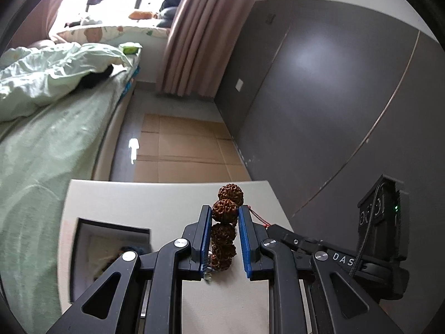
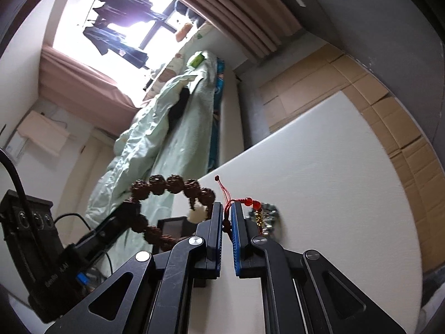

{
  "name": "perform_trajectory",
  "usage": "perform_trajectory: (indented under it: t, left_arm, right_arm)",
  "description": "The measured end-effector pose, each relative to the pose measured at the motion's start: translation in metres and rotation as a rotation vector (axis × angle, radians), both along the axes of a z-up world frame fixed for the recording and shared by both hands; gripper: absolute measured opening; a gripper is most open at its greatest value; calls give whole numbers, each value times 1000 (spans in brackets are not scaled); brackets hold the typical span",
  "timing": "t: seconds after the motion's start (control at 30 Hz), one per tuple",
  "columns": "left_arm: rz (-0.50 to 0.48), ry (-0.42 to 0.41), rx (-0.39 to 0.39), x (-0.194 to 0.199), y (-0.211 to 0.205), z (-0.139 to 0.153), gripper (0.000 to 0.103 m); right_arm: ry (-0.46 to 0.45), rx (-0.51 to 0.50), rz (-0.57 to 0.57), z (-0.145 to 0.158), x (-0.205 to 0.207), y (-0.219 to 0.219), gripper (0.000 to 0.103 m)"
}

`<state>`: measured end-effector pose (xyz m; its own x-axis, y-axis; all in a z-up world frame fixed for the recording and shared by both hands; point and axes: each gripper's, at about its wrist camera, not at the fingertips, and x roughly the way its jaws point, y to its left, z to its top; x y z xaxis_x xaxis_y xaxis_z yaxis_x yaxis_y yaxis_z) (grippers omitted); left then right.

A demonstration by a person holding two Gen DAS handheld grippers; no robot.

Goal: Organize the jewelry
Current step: 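Grasp the red string bracelet with the right gripper while the left lifts the brown bracelet, then lower both bracelets into the black box and open both grippers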

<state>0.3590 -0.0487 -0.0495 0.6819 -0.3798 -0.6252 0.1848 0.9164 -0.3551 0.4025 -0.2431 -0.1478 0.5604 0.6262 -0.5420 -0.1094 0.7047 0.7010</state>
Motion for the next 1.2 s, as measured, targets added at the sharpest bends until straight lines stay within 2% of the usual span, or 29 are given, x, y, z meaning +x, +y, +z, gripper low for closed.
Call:
perform_trajectory:
  t: [0.33,0.63,0.8,0.93,1.13,1.2]
  left_arm:
    - [92,-30,-16,-19,48,15,20]
    - [145,-4,-11,-27,83,11,20]
    - [152,21,0,-28,91,5,20]
    - [197,44,50,-27,95,-1,22]
    - [270,58,32,-25,117,-8,43]
    - [292,53,27,-26,123,-8,53]
  right_arm:
    - [-29,15,57,7,2,39,8]
    - [-43,21,127,10,4,79,8]
    - [-49,17,152,11,1,93,8]
    - [-56,12,173,12,-1,104,8]
    - [-53,14,204,11,-2,120,8]
    - [-53,18,214,11,-1,124,8]
